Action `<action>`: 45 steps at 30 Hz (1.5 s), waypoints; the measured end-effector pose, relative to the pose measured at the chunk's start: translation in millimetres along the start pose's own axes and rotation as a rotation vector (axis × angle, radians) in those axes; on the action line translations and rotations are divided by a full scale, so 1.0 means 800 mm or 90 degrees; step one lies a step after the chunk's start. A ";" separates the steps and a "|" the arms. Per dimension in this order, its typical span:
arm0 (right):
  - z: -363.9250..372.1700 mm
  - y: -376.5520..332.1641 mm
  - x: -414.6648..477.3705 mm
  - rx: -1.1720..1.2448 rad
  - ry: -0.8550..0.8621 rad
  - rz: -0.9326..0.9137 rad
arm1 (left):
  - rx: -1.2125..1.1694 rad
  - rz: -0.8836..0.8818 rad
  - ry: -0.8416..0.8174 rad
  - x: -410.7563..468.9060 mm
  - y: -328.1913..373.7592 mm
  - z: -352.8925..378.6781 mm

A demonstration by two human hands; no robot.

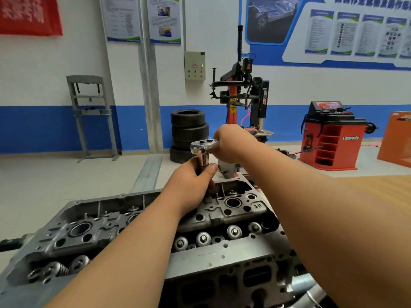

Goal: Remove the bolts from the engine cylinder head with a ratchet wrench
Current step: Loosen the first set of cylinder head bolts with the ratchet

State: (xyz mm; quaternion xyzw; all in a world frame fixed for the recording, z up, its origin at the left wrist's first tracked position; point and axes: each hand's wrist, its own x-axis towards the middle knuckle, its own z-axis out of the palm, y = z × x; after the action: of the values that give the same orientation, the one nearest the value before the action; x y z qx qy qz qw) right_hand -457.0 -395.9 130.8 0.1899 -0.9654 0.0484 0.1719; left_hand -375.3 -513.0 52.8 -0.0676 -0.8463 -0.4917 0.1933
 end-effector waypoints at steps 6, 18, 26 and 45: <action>-0.019 0.005 -0.060 -0.030 0.025 0.098 | 0.008 0.001 -0.003 -0.002 0.004 0.000; -0.038 -0.029 -0.154 -0.049 0.003 0.114 | -0.003 0.007 0.016 -0.006 0.006 -0.003; -0.013 -0.009 -0.029 -0.015 0.013 0.041 | -0.066 0.006 0.064 -0.004 0.001 -0.008; -0.021 -0.029 -0.203 0.073 0.019 -0.046 | -0.038 0.017 0.010 -0.010 0.002 -0.010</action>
State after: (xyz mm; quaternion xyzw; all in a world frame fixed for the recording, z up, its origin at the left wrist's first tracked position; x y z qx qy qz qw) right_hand -301.8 -358.1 90.0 0.2334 -0.9509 0.0999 0.1771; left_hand -365.7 -518.2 54.2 -0.0811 -0.8288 -0.5146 0.2043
